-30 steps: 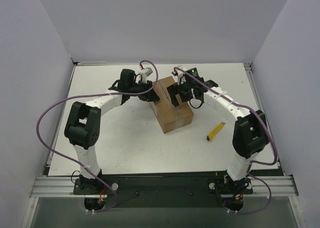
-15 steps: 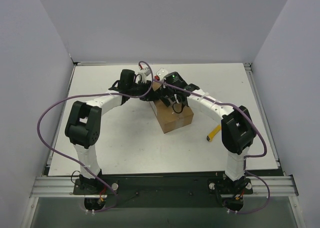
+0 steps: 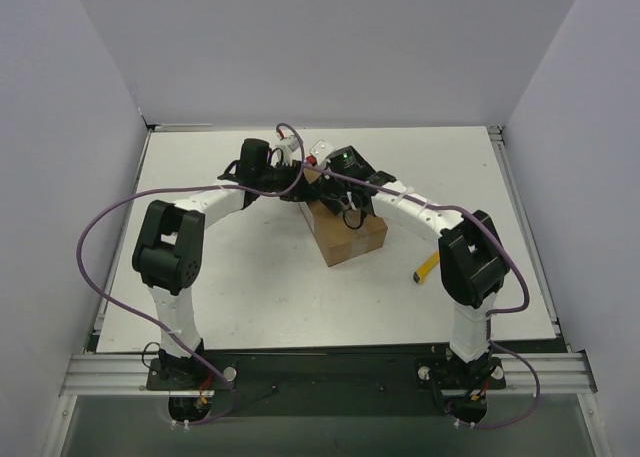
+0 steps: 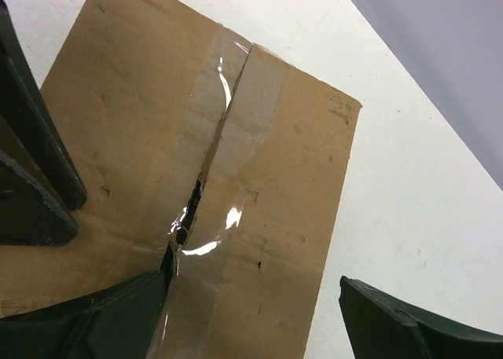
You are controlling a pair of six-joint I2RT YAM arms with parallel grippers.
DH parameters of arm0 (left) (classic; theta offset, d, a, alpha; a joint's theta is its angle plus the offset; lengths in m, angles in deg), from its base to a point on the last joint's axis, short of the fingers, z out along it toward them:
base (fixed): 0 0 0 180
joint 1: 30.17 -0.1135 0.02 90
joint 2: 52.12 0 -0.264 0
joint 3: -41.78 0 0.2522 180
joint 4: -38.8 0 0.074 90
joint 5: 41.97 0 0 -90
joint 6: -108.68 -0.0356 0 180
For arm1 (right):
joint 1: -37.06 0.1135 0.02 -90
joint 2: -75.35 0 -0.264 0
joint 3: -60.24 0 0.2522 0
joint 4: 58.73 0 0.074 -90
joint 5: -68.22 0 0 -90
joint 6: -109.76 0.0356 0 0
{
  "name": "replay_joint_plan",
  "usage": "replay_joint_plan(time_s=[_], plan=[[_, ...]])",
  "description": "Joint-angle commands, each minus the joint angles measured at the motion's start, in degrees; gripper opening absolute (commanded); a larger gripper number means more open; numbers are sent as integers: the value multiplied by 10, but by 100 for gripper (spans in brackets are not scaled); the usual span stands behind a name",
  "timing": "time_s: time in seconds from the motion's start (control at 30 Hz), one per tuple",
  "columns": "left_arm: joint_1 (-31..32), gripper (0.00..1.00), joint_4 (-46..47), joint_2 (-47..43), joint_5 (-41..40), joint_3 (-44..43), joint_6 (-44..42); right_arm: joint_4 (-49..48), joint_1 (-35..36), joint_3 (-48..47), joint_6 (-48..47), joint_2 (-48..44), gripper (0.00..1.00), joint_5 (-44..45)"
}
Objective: Unpack the express box
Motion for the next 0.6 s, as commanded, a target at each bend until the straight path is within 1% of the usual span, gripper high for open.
replay_joint_plan(time_s=[0.0,0.13,0.17,0.23,0.4,0.5,0.57], plan=[[-3,28,-53,46,-52,5,-16,44,28,27,-5,16,99,-20],[-4,28,-54,43,-50,7,-17,6,20,55,-18,23,98,47],[-3,28,-54,43,-52,9,-17,-15,17,59,-35,21,97,54],[-4,27,-54,40,-54,10,-18,-25,11,49,-46,9,95,66],[-4,26,-57,38,-60,11,-31,-8,2,-15,-68,-43,93,55],[-3,25,-62,39,-66,12,-40,-9,-11,-21,-82,-68,93,55],[-1,25,-68,39,-66,12,-47,-4,-32,-18,-84,-81,93,55]])
